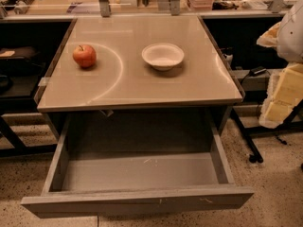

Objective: Close top drawer

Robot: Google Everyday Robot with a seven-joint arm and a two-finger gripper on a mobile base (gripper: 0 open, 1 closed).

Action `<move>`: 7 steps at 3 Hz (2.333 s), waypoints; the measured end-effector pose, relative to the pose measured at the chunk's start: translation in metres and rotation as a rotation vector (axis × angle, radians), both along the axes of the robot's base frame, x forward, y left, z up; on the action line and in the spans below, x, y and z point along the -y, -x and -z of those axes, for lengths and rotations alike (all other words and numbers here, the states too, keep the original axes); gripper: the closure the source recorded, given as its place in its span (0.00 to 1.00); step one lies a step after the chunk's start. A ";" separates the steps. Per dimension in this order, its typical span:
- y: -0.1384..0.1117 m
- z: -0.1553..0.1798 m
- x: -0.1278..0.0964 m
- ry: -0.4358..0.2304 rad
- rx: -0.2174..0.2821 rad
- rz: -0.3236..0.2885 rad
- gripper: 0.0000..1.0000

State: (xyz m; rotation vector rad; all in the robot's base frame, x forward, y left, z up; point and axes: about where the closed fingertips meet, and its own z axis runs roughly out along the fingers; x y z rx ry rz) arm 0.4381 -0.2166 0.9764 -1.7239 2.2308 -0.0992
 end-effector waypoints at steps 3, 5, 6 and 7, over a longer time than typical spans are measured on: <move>0.038 0.059 -0.002 -0.040 -0.069 -0.048 0.00; 0.089 0.148 -0.016 -0.068 -0.165 -0.134 0.35; 0.109 0.182 -0.021 -0.063 -0.248 -0.178 0.59; 0.112 0.185 -0.021 -0.062 -0.255 -0.179 0.82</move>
Offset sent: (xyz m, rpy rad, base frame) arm -0.0386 -0.0022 -0.0665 0.0429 0.0887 0.0567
